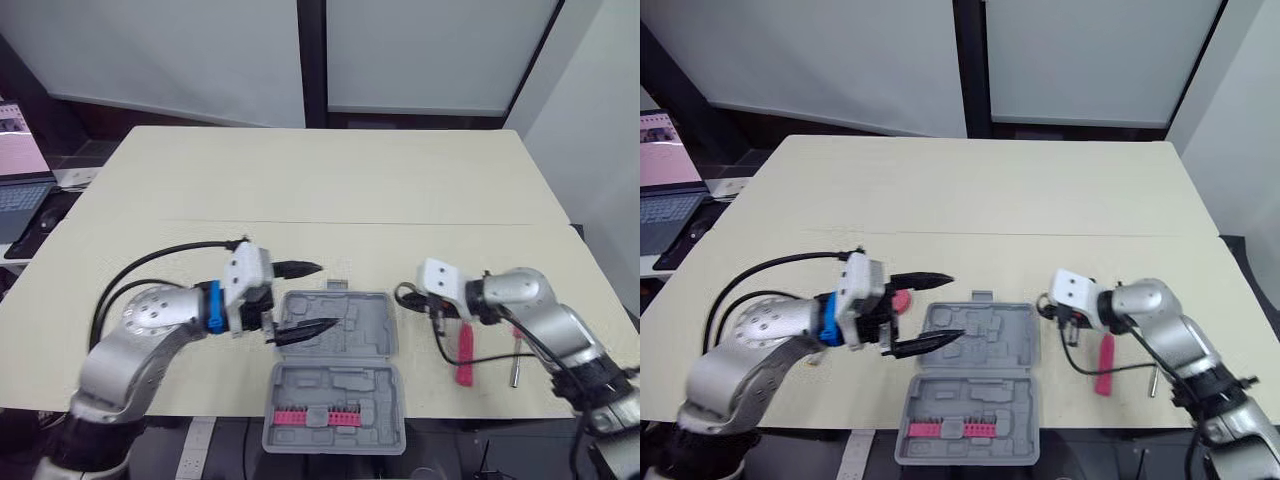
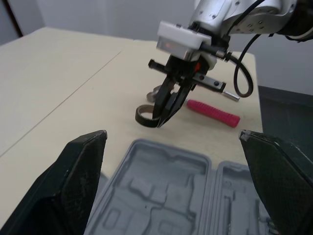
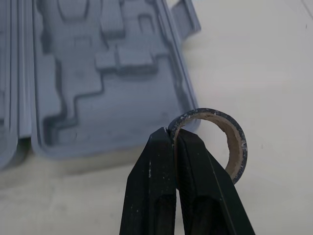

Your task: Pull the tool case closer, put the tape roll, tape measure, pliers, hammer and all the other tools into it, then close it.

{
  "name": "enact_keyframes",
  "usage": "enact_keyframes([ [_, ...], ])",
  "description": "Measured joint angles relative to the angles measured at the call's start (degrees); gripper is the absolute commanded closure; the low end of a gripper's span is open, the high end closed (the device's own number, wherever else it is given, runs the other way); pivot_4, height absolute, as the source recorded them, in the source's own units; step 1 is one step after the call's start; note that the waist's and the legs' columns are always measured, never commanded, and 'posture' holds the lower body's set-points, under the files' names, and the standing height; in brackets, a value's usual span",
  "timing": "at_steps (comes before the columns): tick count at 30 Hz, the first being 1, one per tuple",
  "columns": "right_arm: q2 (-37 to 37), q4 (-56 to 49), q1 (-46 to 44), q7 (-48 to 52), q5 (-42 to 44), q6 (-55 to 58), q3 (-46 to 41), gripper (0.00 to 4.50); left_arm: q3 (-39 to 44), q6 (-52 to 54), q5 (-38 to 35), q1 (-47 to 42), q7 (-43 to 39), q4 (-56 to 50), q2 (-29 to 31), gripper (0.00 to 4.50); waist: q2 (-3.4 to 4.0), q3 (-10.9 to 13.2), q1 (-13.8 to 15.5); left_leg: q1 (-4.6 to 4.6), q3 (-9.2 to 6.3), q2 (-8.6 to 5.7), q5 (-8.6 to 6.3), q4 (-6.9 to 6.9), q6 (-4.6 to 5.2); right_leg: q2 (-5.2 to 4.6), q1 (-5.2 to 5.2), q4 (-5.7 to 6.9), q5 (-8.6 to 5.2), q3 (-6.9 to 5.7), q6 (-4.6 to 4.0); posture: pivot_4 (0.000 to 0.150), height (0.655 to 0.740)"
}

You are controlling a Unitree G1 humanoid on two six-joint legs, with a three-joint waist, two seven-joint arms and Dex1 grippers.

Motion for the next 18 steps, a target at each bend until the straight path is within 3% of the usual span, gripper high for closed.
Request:
enact_keyframes([
  [9, 14.6, 8.6, -10.0, -1.4, -0.9, 2.1, 8.8, 4.49, 15.2, 6.3, -6.6, 14.0, 1.6, -4.2, 5.3, 0.00, -0.04, 0.0, 0.6, -0.03, -0.05, -0.09, 0.00, -0.01, -0.01, -0.13, 0.00, -0.04, 0.00, -0.07, 0.00, 0.150, 0.7400],
  [18, 22.9, 19.3, -12.6, -4.3, -3.4, -1.5, 12.7, 4.49, 20.0, 7.7, -7.5, 16.1, 0.3, -3.7, 8.3, 0.00, -0.04, 0.0, 0.4, 0.00, 0.01, -0.05, 0.00, -0.06, -0.01, -0.10, -0.07, -0.02, 0.01, -0.07, -0.01, 0.150, 0.7400],
])
